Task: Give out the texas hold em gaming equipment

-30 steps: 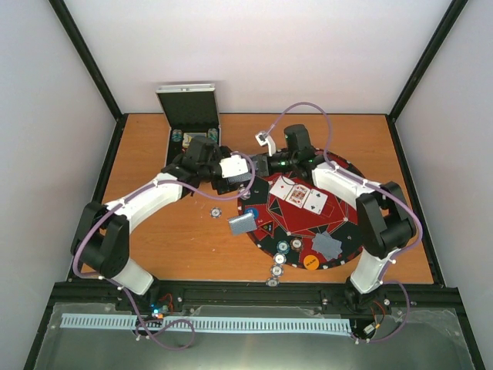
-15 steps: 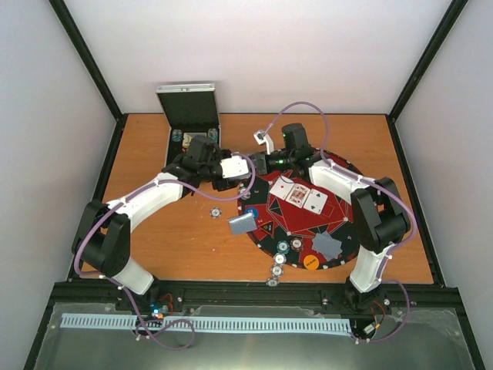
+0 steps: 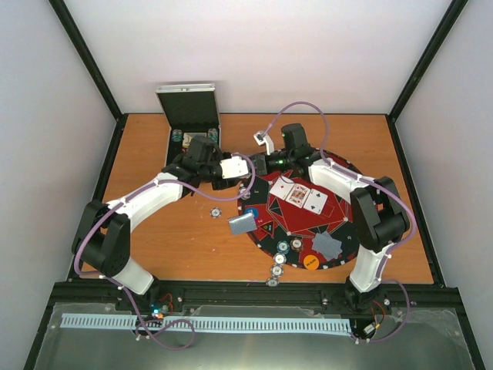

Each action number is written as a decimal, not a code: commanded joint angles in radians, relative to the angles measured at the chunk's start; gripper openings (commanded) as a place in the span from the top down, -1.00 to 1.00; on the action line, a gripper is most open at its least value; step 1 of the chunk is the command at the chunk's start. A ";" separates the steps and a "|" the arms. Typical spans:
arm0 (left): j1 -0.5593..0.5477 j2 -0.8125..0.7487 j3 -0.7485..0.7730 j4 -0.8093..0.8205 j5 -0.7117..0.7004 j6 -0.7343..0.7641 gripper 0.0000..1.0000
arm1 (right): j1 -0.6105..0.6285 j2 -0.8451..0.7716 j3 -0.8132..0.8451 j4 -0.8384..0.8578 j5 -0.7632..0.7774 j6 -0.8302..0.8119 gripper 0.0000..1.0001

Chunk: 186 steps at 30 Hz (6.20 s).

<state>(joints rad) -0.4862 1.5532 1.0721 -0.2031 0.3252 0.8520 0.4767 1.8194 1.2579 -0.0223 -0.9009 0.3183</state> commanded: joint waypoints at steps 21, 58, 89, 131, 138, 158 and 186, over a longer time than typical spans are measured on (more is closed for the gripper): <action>0.008 -0.022 -0.018 -0.004 0.021 0.068 -0.07 | 0.014 0.013 0.083 -0.141 -0.052 -0.091 -0.08; 0.008 -0.026 -0.037 0.001 0.006 0.079 -0.06 | -0.052 -0.113 0.103 -0.353 0.067 -0.180 -0.30; 0.008 -0.060 -0.096 0.022 -0.015 0.042 -0.05 | -0.155 -0.251 0.172 -0.582 0.071 -0.416 0.95; 0.060 -0.102 -0.131 0.087 -0.030 0.077 -0.06 | -0.314 -0.103 -0.056 -1.109 1.001 -1.255 0.94; 0.060 -0.087 -0.116 0.088 -0.025 0.079 -0.06 | -0.331 -0.105 -0.097 -1.003 1.022 -1.306 0.94; 0.060 -0.068 -0.094 0.080 -0.028 0.075 -0.05 | -0.392 -0.011 -0.050 -0.880 0.935 -1.345 0.94; 0.060 -0.061 -0.086 0.080 -0.028 0.078 -0.05 | -0.390 0.009 -0.025 -0.862 0.961 -1.368 0.45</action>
<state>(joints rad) -0.4339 1.4841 0.9413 -0.1482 0.2836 0.9092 0.0902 1.8225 1.2110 -0.8951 0.0360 -1.0466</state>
